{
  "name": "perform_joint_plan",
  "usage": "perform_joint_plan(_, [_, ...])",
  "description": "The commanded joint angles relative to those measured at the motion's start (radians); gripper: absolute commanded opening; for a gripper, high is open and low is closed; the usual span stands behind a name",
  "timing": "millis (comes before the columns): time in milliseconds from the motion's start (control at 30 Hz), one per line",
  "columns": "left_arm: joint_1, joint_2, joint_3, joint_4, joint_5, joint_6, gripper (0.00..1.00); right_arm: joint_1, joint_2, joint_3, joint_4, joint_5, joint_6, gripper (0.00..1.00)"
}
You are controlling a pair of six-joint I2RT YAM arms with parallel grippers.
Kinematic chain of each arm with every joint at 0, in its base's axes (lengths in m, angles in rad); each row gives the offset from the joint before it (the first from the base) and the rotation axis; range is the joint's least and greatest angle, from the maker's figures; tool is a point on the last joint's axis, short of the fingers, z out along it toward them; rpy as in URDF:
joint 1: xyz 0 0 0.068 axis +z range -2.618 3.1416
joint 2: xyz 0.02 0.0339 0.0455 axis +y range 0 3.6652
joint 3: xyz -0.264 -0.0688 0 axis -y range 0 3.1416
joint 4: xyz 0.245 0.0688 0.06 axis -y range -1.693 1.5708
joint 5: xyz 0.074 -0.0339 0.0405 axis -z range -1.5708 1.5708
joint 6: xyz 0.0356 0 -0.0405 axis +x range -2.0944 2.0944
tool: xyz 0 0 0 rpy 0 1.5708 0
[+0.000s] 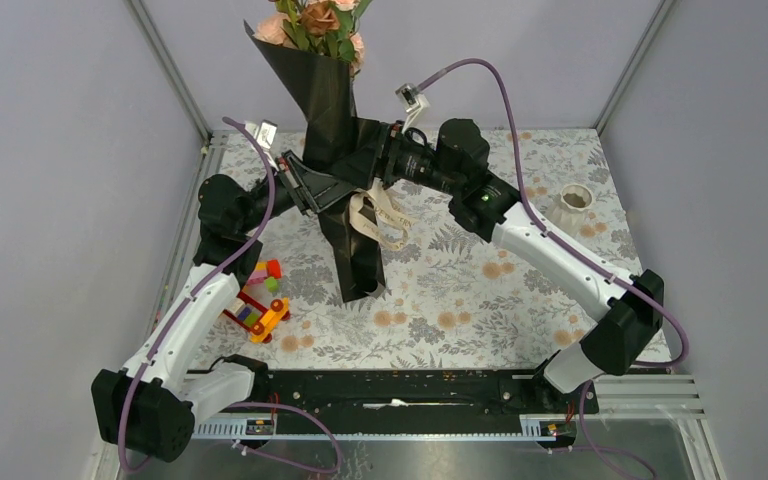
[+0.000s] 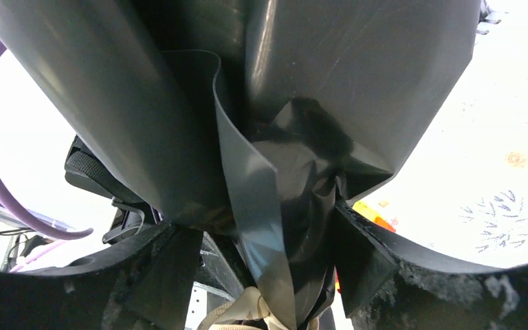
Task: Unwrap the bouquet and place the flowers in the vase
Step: Place the fake flower at the center of the board.
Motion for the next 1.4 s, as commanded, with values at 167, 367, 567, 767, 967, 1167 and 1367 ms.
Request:
perform_joint_plan(167, [-0.027,-0.019,0.026,0.125,0.126,0.049,0.22,0.017,0.015,0.032,0.051,-0.033,0.009,0.47])
perform_joint_plan(367, [-0.027,-0.009,0.053,-0.021,0.076,0.116,0.27,0.016,-0.028,-0.025,0.087,-0.031,-0.011,0.27])
perform_joint_plan(567, [-0.027,-0.009,0.074,-0.146,0.035,0.203,0.39,0.017,-0.079,-0.075,0.085,0.035,-0.067,0.14])
perform_joint_plan(767, [-0.026,-0.026,0.087,-0.254,0.015,0.297,0.85,0.017,-0.128,-0.115,0.058,0.133,-0.147,0.00])
perform_joint_plan(967, [-0.026,-0.077,0.138,-0.506,-0.037,0.483,0.99,0.018,-0.171,-0.094,-0.097,0.284,-0.286,0.00])
perform_joint_plan(1167, [0.099,-0.144,0.145,-0.741,-0.130,0.648,0.99,0.023,-0.207,-0.045,-0.330,0.433,-0.400,0.00])
perform_joint_plan(1367, [0.272,-0.179,0.112,-0.847,-0.309,0.722,0.99,0.066,-0.192,0.016,-0.567,0.556,-0.379,0.00])
